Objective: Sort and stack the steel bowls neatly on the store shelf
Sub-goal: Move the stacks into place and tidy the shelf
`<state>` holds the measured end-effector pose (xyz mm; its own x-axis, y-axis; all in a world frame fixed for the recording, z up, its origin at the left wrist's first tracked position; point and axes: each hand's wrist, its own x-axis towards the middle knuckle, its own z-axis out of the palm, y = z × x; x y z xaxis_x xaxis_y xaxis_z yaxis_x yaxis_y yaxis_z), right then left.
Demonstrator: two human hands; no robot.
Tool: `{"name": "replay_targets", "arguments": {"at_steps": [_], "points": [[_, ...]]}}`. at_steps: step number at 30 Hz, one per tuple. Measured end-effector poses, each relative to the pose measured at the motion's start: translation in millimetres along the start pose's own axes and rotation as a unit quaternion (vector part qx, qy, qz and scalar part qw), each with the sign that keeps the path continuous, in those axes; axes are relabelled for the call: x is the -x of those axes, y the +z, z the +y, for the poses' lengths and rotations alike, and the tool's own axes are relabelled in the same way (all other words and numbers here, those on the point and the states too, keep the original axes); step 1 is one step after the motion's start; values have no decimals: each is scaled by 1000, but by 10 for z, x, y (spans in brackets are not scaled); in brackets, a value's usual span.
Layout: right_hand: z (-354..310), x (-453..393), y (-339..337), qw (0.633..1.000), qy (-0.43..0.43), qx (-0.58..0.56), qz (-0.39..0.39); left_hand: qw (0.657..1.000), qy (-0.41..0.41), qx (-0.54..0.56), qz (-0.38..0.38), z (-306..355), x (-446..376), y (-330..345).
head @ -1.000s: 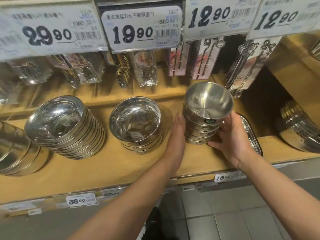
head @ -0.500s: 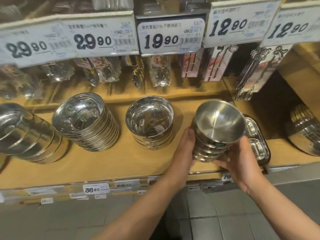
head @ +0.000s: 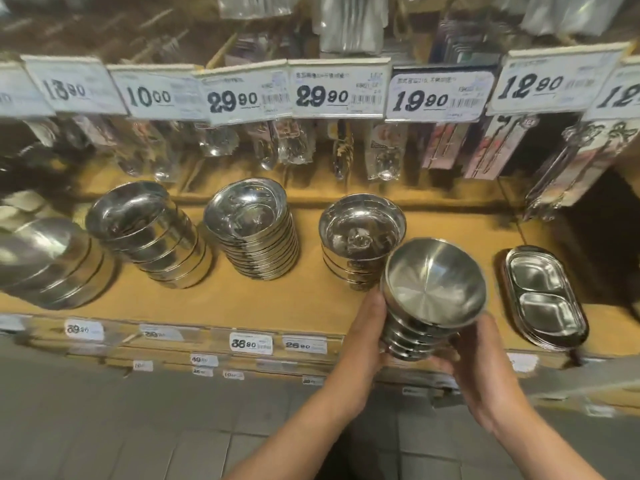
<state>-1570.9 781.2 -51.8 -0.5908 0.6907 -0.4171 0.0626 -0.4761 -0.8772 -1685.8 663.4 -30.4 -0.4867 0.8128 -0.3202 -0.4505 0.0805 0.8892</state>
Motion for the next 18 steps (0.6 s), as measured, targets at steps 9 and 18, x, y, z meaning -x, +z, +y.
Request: {"name": "replay_targets", "arguments": {"at_steps": [9,18], "points": [[151,173,626,998,-13,35,-54,997,12,28,75,37,354,-518],[253,153,1039,997,-24,35,-68,995,9,19,92,157,473,-884]]}}
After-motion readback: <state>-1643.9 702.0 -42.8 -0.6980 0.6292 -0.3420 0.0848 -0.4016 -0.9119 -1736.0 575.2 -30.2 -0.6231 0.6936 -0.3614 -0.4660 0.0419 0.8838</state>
